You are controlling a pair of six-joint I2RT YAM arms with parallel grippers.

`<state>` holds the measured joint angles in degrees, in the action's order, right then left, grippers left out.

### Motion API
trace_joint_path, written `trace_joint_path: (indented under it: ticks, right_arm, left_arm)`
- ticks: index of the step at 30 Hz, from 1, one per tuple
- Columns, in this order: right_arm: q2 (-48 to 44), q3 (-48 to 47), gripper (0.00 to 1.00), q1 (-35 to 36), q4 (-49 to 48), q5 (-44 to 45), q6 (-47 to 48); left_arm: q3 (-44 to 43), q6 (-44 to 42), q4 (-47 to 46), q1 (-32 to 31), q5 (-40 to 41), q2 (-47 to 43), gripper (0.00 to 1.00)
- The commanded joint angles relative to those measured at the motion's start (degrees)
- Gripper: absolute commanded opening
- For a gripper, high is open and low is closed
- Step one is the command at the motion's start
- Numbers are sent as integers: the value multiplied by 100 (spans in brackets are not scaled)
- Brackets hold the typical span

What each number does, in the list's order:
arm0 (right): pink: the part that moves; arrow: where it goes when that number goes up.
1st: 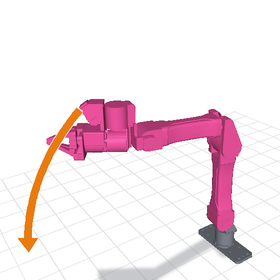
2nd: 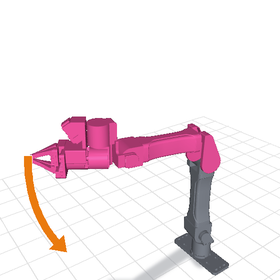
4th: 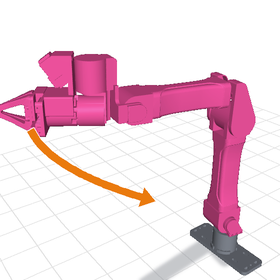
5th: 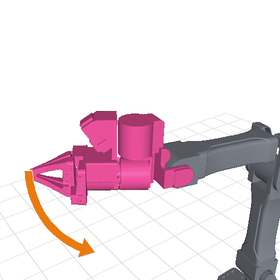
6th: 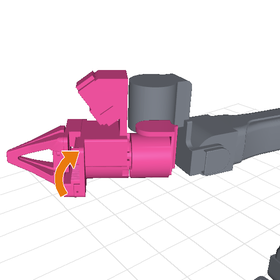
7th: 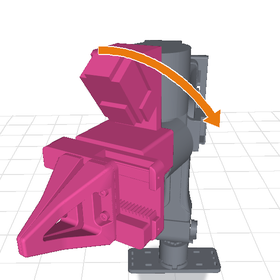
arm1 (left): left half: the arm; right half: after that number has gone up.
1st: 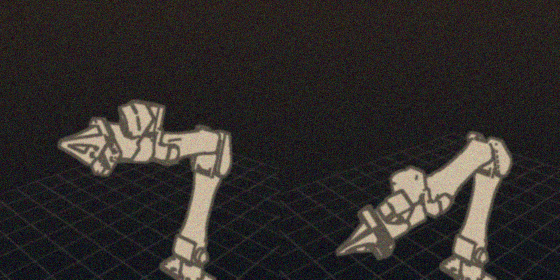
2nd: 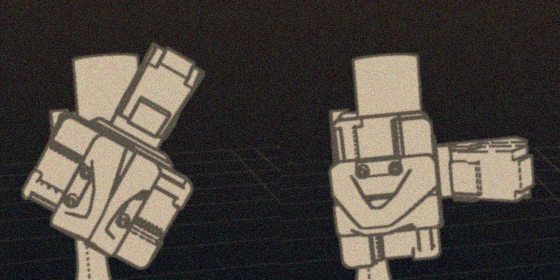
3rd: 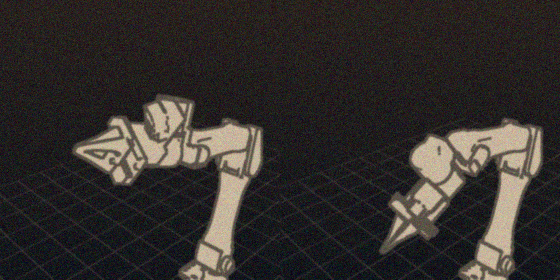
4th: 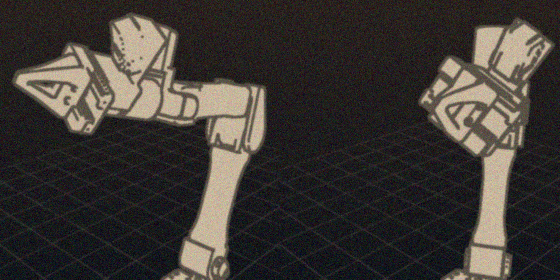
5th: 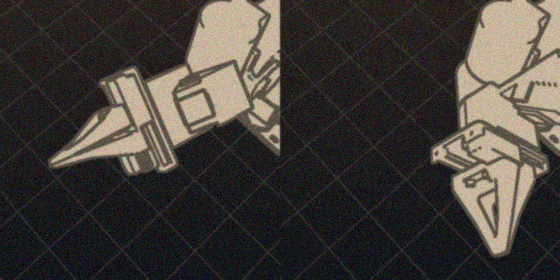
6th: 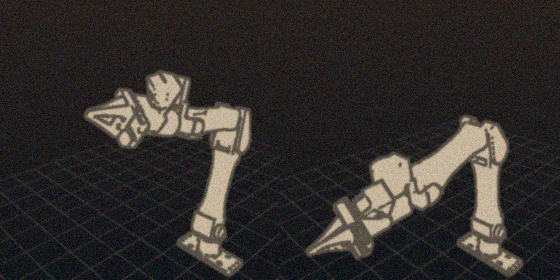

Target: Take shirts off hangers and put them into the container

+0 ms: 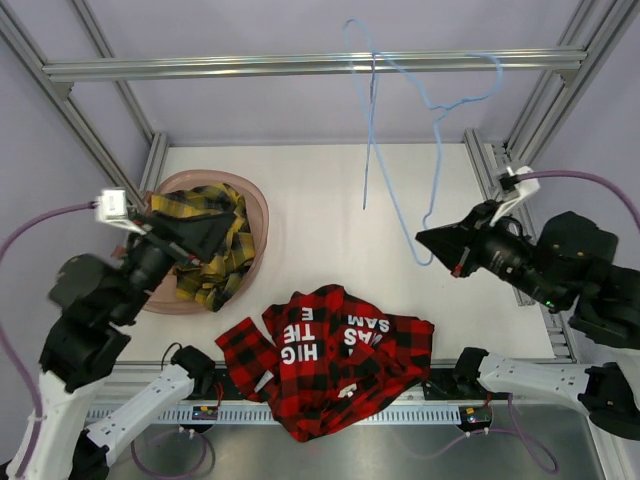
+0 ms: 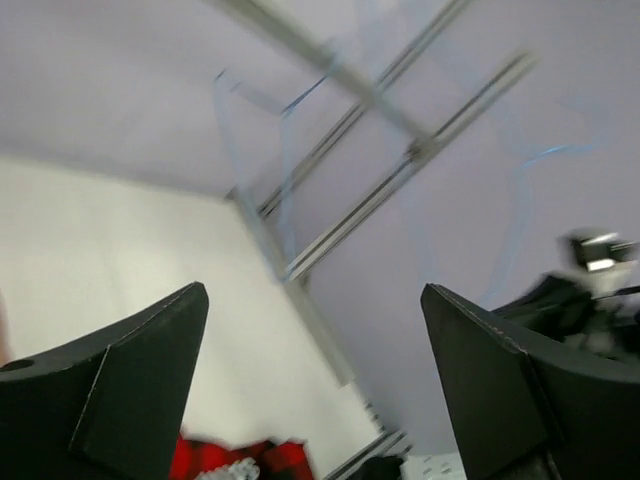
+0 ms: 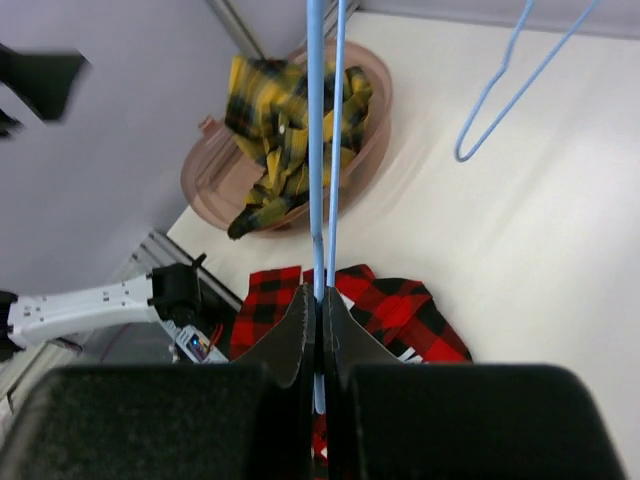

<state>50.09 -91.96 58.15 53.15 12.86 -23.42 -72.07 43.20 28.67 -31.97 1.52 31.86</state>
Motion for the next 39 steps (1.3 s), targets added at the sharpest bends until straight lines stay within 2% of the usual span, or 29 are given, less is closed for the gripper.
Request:
trace_joint_path:
  ticks: [1,7,11,20,25,31,36,39]
  right_arm:
    - [159,-794,0,30,1135,1146,-251]
    - [326,-1517,0,30,2734,1929,-909]
    - [414,-1439,0,30,3333,2019,-1436]
    - [397,-648,0,30,3378,1729,-1902]
    - [-165,-16,0,30,3070,1685,-1885]
    - [-324,-41,0,30,3764,1623,-2079]
    - [-131,-31,0,30,3511,1754,-1956]
    - [404,-382,0,12,3405,2001,-1649]
  left_arm:
    - [649,-663,922,-20,226,514,92]
    - [1116,-830,632,-20,340,796,92]
    - [1055,-971,667,-20,419,919,93]
    - [1152,-1006,561,-20,270,796,94]
    - [1160,-1094,614,-11,375,734,95]
    - [1327,-1007,439,-20,288,769,95]
    - [1433,-884,245,-20,77,796,95]
    - [1433,-944,218,-12,7,840,95]
